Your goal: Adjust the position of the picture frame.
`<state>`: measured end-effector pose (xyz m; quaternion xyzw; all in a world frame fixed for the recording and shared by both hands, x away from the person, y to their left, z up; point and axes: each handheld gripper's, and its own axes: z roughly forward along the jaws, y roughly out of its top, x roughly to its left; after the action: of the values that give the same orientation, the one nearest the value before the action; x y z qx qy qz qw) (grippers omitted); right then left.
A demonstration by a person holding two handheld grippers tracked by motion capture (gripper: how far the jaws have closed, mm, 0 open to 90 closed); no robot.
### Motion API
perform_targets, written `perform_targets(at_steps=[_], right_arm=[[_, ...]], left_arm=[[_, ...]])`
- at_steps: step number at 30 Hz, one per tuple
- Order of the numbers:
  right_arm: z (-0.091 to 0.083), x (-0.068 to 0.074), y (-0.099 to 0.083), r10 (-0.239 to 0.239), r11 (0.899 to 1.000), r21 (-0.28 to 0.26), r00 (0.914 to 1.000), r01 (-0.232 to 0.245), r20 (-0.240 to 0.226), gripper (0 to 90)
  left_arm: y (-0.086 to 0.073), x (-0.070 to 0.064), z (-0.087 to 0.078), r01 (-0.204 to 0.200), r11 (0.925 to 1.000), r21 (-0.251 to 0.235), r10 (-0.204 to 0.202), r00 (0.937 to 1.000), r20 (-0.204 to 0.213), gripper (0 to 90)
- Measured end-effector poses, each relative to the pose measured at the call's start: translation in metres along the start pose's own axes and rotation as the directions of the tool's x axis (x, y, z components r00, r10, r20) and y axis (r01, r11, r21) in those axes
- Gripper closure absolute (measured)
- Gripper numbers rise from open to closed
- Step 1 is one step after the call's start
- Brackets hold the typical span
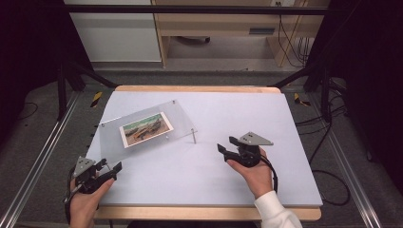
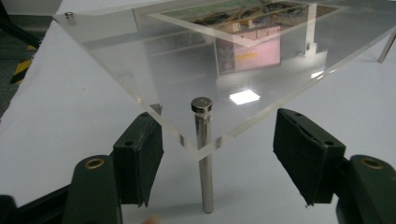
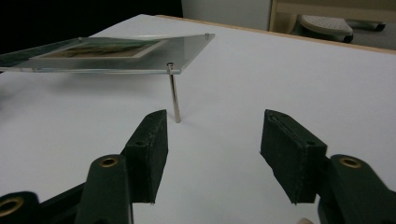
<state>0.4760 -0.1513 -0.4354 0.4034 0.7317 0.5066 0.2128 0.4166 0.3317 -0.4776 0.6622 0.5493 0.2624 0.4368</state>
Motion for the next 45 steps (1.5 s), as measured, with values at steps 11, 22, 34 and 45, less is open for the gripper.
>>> perform_targets(at_steps=[11,22,34,45], right_arm=[[0.045,0.012,0.01,-0.037,0.999,0.014,0.9975,0.038,-0.061,56.5],[0.076,0.022,0.001,-0.022,0.999,0.021,0.9949,0.024,-0.099,64.5],[0.108,0.021,0.0,-0.008,0.999,0.039,0.9951,0.012,-0.098,63.0],[0.133,0.023,0.002,-0.009,0.999,0.049,0.9941,0.014,-0.108,69.7]], left_arm=[[-0.001,0.002,-0.001,0.029,0.9996,-0.003,-0.029,0.999,0.035,57.5],[-0.002,0.003,-0.001,0.038,0.9992,0.011,-0.038,0.9988,0.03,66.8],[-0.001,0.006,-0.003,0.054,0.9984,0.015,-0.054,0.9984,0.014,77.6],[0.0,0.005,-0.004,0.049,0.9985,0.023,-0.049,0.9988,-0.005,81.4]])
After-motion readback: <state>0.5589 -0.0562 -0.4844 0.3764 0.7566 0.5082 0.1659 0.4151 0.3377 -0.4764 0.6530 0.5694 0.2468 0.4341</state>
